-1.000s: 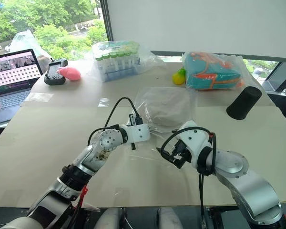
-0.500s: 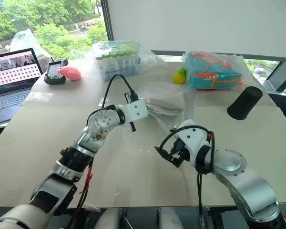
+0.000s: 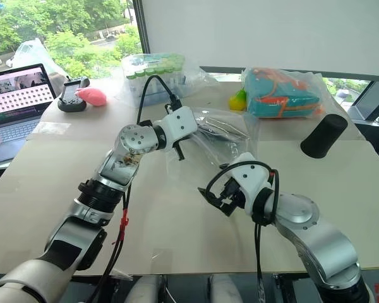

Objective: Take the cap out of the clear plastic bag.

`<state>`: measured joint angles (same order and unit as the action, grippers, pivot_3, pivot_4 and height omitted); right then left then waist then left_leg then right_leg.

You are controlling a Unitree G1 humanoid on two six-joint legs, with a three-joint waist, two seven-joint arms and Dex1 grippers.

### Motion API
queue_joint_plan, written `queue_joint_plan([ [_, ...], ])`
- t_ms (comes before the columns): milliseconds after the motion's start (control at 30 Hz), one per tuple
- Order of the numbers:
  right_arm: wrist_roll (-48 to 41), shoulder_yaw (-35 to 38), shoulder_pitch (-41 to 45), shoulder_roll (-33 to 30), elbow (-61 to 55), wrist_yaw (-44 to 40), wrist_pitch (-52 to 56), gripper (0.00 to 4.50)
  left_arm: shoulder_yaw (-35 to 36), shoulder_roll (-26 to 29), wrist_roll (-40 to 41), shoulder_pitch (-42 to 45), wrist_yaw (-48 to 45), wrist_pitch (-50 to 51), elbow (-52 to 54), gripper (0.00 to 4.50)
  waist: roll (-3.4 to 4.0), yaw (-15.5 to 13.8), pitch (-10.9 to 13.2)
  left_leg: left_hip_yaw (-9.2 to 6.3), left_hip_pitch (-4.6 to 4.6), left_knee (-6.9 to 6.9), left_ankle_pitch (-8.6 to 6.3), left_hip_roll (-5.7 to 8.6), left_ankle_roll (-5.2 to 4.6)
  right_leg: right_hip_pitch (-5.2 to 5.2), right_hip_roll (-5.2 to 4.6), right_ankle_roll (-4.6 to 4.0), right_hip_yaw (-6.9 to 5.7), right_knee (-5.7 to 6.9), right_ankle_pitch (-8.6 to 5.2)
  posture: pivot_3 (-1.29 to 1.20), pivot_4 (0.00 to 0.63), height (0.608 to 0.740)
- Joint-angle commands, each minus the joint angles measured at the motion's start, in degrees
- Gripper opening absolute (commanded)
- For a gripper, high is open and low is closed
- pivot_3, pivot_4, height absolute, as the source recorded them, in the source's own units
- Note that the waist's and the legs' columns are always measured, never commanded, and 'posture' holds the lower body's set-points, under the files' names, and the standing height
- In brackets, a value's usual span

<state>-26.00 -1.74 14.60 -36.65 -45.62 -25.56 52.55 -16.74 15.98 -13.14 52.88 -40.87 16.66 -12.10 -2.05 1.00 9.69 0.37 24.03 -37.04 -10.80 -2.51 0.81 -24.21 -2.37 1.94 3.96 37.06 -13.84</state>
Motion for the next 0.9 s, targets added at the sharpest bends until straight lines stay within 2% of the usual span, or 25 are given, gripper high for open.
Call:
queue_joint_plan([
  [33, -0.85, 0.47, 2.63, 2.88, 0.11, 1.40, -0.71, 4.50, 2.75, -1.93, 1.69, 1.91, 3.59, 1.03, 0.47, 0.08, 0.00, 0.01, 0.00, 0.00, 0.00, 0.00, 0.00, 0.00, 0.00, 0.00, 0.00, 0.00, 0.00, 0.00, 0.00, 0.00, 0.150, 0.740],
  [100, -1.86, 0.52, 3.64, 5.57, 0.78, 2.24, -0.48, 4.50, 3.76, -3.16, 1.88, 2.99, 5.75, 1.10, -0.20, 0.08, 0.00, 0.02, 0.00, 0.00, 0.00, -0.02, 0.00, 0.00, 0.00, 0.00, 0.00, 0.00, 0.00, 0.00, 0.00, 0.00, 0.150, 0.740],
  [267, -0.09, -1.25, 3.81, 6.65, 1.67, 2.75, -0.87, 4.50, 8.44, -5.30, 2.32, 7.87, 15.22, -2.74, -3.03, 0.08, 0.00, -0.16, 0.00, -0.02, 0.10, -0.02, 0.00, 0.01, 0.00, -0.06, 0.00, 0.01, -0.01, -0.02, 0.02, 0.00, 0.150, 0.740],
  [500, 0.78, -2.11, 3.73, 6.62, 2.89, 2.34, -1.87, 4.50, 9.33, -0.99, -3.05, 9.65, 27.18, -18.46, -4.44, 0.08, 0.00, 0.04, 0.00, -0.02, 0.07, -0.01, 0.00, 0.01, 0.00, -0.07, -0.01, -0.01, 0.01, 0.00, 0.05, 0.00, 0.150, 0.740],
  [700, 1.40, -2.69, 3.54, 6.53, 3.36, 2.03, -2.49, 4.50, 8.43, -0.70, -3.48, 7.91, 28.33, -21.23, -4.67, 0.08, 0.00, -0.31, 0.00, -0.02, 0.09, -0.01, 0.00, 0.02, 0.00, -0.06, -0.01, -0.16, -0.02, -0.02, 0.15, 0.00, 0.150, 0.740],
  [900, -0.48, -1.29, 4.79, 6.07, 2.80, 0.61, -1.48, 4.50, 8.18, -1.26, -1.87, 6.40, 26.25, -19.85, -4.33, 0.08, 0.00, -0.24, 0.00, -0.01, 0.09, -0.02, 0.00, 0.02, 0.01, -0.07, -0.01, -0.17, -0.02, -0.01, 0.16, 0.00, 0.150, 0.740],
])
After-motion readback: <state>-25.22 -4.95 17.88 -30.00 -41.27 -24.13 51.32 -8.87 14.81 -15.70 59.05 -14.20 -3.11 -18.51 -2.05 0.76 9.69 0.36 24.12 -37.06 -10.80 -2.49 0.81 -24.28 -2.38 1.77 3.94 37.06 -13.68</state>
